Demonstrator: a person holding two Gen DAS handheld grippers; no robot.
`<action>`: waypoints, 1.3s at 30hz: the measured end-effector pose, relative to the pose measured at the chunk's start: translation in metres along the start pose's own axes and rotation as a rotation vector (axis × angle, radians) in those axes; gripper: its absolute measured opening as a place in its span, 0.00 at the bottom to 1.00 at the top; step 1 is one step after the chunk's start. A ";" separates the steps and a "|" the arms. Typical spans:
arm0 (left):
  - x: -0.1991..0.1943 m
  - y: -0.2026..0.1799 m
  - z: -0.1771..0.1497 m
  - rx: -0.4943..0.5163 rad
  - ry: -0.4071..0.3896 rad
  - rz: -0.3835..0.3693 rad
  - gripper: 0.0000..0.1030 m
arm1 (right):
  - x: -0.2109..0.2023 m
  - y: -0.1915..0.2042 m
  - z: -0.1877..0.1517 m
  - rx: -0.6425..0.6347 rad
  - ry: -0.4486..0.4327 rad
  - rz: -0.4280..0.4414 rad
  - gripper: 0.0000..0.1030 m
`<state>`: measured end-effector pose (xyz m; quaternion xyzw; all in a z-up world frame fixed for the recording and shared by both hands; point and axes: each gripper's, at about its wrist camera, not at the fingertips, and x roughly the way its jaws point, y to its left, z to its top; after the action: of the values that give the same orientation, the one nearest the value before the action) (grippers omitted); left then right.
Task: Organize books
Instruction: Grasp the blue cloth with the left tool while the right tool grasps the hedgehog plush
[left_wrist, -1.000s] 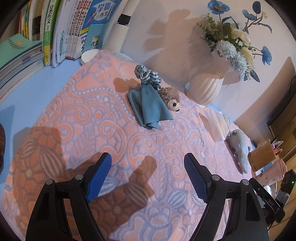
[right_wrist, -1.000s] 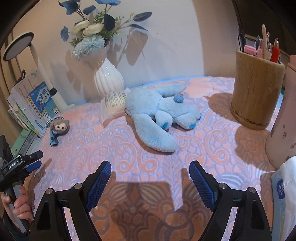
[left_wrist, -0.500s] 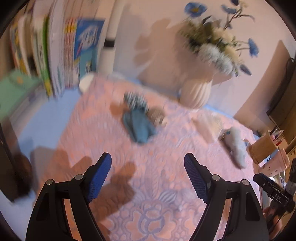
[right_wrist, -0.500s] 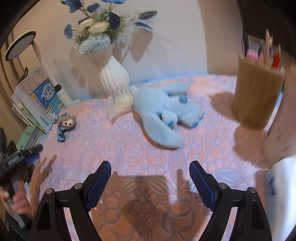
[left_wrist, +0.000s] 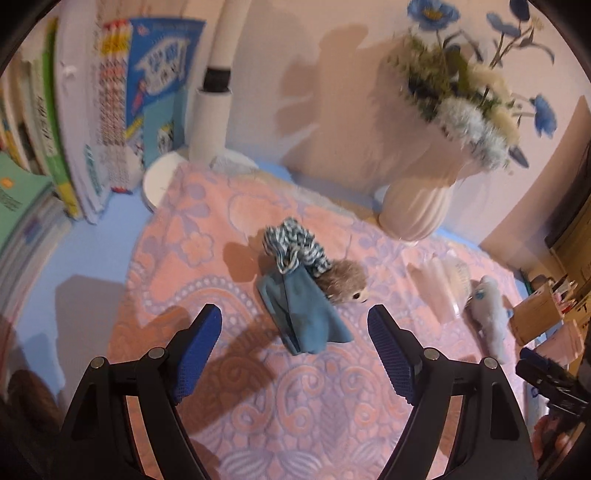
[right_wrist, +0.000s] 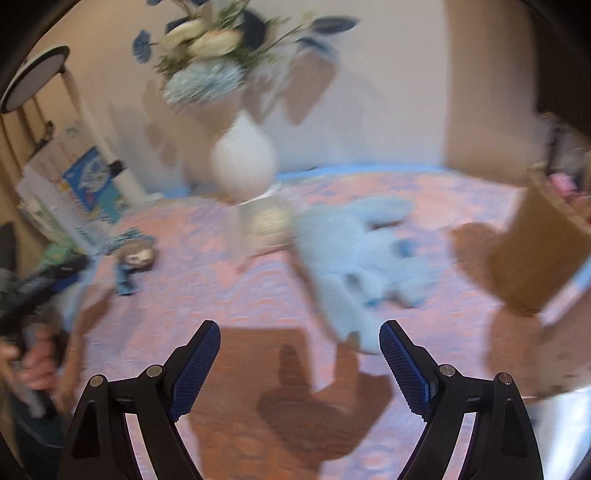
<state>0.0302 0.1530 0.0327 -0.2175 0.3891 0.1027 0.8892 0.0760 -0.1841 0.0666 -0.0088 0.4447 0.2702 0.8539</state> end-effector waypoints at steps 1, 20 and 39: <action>0.009 0.002 -0.001 -0.006 0.014 0.004 0.77 | 0.005 0.007 0.001 -0.017 0.005 0.012 0.84; 0.019 0.032 -0.019 -0.102 0.008 -0.165 0.08 | 0.100 0.170 0.054 -0.225 0.028 0.295 0.84; 0.026 0.026 -0.018 -0.071 0.048 -0.172 0.08 | 0.149 0.180 0.047 -0.170 0.102 0.358 0.41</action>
<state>0.0271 0.1684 -0.0055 -0.2840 0.3863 0.0346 0.8769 0.0952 0.0496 0.0214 -0.0153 0.4575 0.4535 0.7647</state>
